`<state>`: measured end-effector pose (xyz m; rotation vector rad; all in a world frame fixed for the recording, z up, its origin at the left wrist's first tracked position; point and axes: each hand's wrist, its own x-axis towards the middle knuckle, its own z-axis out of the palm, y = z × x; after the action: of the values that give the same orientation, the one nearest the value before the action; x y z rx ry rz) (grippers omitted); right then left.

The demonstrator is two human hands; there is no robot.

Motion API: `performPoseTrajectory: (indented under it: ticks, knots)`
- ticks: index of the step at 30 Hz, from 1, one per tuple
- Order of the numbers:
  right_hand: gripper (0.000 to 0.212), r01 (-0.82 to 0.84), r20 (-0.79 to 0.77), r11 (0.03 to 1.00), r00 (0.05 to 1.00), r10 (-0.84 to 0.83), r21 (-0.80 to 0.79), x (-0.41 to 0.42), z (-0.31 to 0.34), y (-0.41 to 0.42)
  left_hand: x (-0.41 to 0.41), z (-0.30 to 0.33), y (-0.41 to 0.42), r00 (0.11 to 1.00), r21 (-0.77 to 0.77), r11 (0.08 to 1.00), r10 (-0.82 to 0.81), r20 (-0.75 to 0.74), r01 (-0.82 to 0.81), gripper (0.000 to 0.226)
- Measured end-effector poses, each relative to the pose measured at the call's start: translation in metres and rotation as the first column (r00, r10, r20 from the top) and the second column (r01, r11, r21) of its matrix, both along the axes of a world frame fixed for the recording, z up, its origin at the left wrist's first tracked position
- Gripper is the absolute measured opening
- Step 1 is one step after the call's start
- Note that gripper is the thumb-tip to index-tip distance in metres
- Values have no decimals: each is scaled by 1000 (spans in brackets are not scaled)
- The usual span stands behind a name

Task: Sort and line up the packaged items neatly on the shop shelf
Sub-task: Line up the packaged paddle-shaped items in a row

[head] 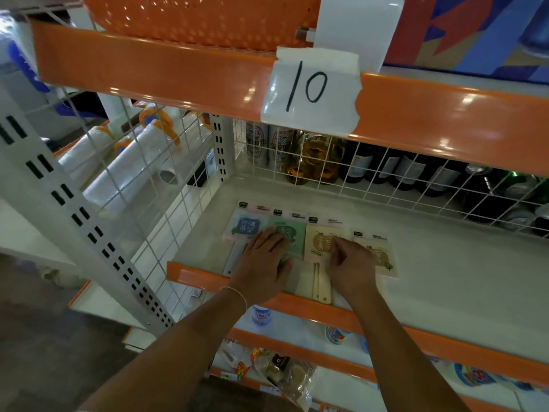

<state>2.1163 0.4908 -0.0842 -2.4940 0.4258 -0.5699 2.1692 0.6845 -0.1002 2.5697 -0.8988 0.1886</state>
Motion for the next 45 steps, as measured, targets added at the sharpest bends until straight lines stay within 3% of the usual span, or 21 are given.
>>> performPoseTrajectory:
  ticks: [5, 9, 13, 20, 26, 35, 40, 45]
  knots:
    - [47, 48, -74, 998, 996, -52, -50, 1, -16, 0, 0, 0, 1, 1000, -4, 1000, -21, 8, 21, 60]
    - [46, 58, -145, 997, 987, -64, -49, -3, -22, 3, 1, -1, 2, 999, 41, 999, -33, 38, 31, 65]
    - [60, 71, -242, 990, 965, -99, -123, -4, -24, 3, 2, -2, 2, 998, 69, 997, -38, 57, 34, 67]
    - [73, 84, -255, 972, 957, -140, -219, 2, -29, 4, 3, -4, 2, 997, 60, 998, -37, 74, 32, 66]
    - [70, 106, -196, 973, 970, -147, -205, 6, -27, 6, 2, -5, 2, 996, 52, 998, -39, 76, 35, 66]
    - [72, 54, -288, 974, 950, -118, -220, 2, -24, 7, 2, -6, 1, 996, 22, 999, -35, 83, 33, 65]
    - [58, 78, -274, 982, 954, -125, -174, 0, -15, 11, 1, -5, 2, 996, 15, 999, -39, 78, 38, 64]
    - [38, 139, -47, 990, 989, -140, -16, -8, 2, 3, -1, -2, 4, 997, -15, 999, -43, 65, 44, 62]
